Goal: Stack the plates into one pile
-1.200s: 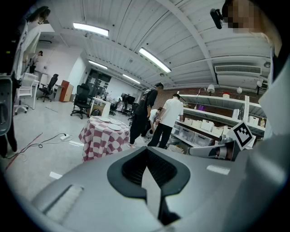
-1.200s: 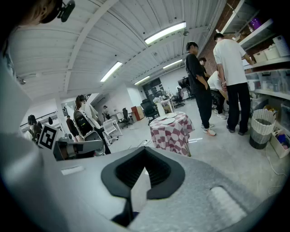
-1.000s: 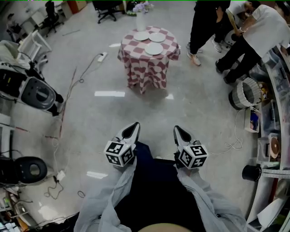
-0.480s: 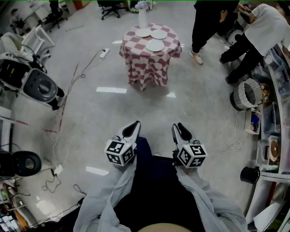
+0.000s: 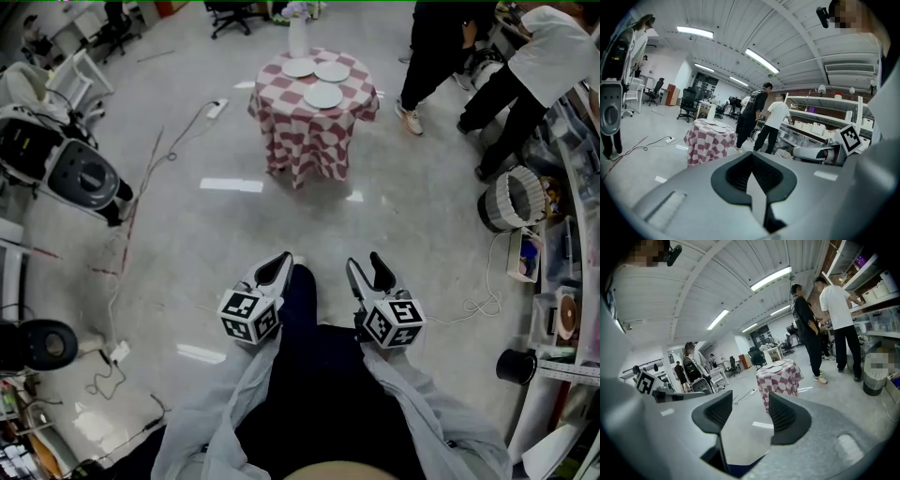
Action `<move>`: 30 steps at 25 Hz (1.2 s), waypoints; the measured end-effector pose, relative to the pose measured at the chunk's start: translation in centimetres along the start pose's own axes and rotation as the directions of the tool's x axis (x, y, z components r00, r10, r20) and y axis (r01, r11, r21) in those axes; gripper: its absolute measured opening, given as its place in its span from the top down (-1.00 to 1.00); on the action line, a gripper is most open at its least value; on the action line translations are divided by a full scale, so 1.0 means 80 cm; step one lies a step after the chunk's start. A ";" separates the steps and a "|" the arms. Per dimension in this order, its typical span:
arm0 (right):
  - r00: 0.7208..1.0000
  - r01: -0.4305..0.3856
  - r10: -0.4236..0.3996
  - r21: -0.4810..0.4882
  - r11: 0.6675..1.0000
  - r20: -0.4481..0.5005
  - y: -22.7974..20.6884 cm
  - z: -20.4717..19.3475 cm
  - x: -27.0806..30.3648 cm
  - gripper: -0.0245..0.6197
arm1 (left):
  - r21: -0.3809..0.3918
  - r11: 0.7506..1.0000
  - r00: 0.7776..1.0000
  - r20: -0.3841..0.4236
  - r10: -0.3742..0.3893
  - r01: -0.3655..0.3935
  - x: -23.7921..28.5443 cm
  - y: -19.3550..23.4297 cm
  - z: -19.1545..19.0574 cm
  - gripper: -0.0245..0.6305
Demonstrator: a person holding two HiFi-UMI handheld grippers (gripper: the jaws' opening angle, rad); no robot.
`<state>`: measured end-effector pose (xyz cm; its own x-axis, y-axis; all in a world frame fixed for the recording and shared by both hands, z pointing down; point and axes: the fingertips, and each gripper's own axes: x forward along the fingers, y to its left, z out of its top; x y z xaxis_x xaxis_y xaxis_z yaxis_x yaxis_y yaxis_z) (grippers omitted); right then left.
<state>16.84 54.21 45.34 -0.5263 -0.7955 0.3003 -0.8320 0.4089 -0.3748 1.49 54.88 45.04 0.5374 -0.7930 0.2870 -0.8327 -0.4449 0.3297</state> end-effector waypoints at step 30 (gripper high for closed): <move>0.996 0.089 -0.090 0.093 0.992 0.005 -0.042 0.124 0.291 0.20 | 0.013 0.996 0.995 -0.031 -0.093 0.094 0.197 0.223 0.165 0.88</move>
<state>9.18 29.88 44.87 -0.4486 -0.8314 0.3281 -0.8556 0.2933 -0.4266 -6.66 28.94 43.61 0.6167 -0.7347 0.2826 -0.7802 -0.5226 0.3438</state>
